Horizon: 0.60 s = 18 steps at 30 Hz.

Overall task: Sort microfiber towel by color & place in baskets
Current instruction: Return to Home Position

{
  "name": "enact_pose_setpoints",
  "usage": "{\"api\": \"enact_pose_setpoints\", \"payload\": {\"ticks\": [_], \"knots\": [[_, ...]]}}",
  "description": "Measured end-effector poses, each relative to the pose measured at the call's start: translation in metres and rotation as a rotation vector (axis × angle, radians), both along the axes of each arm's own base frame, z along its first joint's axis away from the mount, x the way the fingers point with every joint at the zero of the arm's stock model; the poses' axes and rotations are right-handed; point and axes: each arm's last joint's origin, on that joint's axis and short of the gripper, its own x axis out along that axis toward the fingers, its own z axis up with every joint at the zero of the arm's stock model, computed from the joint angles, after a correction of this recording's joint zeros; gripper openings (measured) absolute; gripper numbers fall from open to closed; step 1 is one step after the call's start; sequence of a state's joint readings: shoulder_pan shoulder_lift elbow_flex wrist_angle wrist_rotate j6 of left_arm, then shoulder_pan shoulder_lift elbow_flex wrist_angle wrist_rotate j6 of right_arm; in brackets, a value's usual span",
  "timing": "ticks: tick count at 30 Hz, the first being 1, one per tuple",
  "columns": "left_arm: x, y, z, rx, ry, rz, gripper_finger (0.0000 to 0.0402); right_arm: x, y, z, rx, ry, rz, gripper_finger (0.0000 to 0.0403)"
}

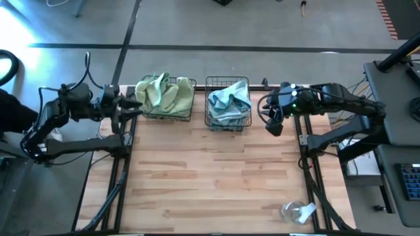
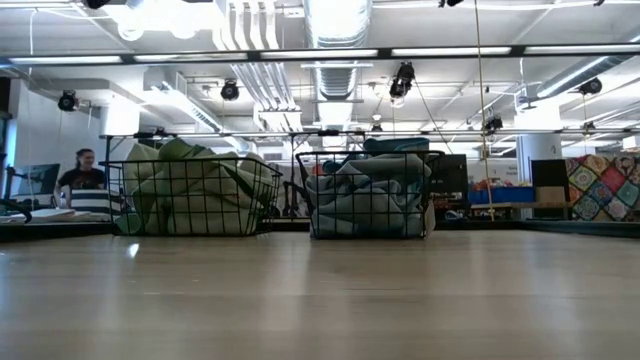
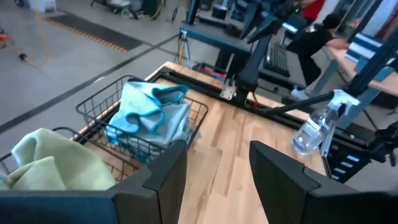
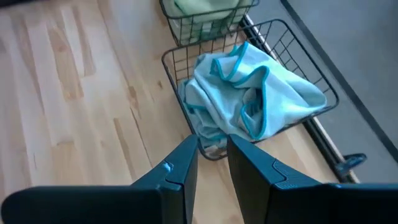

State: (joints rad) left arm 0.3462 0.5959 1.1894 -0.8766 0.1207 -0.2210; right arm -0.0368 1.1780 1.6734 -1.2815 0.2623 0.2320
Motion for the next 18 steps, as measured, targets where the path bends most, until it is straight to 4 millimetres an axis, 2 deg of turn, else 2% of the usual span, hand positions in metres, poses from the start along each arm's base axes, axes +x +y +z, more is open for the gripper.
{"api": "enact_pose_setpoints", "payload": {"ticks": [8, 18], "knots": [[-0.006, -0.004, -0.027, 0.03, -0.117, -0.048, 0.0159, -0.012, 0.0, -0.026, -0.001, -0.162, -0.005, 0.0082], [0.002, -0.002, -0.073, 0.078, -0.258, -0.088, 0.0159, -0.016, 0.001, -0.077, 0.054, -0.265, -0.055, 0.0082]]}}
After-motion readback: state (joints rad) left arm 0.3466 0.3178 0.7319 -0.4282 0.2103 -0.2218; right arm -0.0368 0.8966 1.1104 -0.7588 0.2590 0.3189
